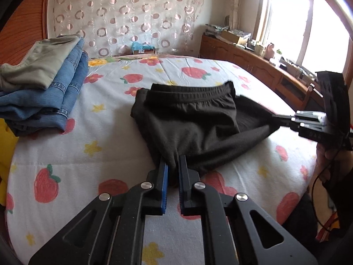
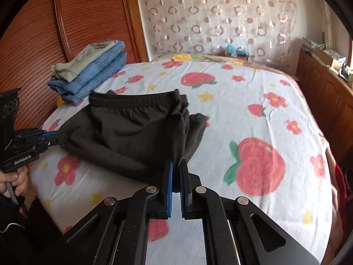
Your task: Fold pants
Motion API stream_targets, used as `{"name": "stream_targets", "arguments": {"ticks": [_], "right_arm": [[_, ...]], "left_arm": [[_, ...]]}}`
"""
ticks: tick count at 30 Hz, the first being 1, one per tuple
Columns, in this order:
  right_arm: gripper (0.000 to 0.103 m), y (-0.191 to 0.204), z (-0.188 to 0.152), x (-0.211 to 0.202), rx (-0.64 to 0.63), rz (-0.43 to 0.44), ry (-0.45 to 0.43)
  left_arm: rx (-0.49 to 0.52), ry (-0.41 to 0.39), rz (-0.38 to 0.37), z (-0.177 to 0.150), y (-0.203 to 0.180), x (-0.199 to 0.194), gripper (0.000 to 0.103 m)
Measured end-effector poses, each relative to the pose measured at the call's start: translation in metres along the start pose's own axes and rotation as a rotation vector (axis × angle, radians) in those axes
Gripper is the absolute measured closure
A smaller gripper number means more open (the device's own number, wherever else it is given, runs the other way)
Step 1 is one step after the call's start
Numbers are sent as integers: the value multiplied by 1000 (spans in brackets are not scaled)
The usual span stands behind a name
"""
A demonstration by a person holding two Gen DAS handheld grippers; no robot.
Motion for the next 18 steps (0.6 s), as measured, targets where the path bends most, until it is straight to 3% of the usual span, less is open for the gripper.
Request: {"name": "stream_targets", "arguments": {"ticks": [11, 18], "right_arm": [[98, 11, -18, -39, -2, 22, -5], [98, 16, -41, -39, 9, 36, 36]], "left_arm": [[63, 16, -68, -12, -26, -28, 94], [57, 58, -52, -27, -24, -19, 91]]}}
Point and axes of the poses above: each gripper's, at about its wrist camera, not at the fingertips, and x roughly the way its jaws point, y to its left, z to its top, the point moved 9 cm from there along x, roughly the way its jaws point, and after that the axes turned 11 degrees about -x, right-handed, at the moved point
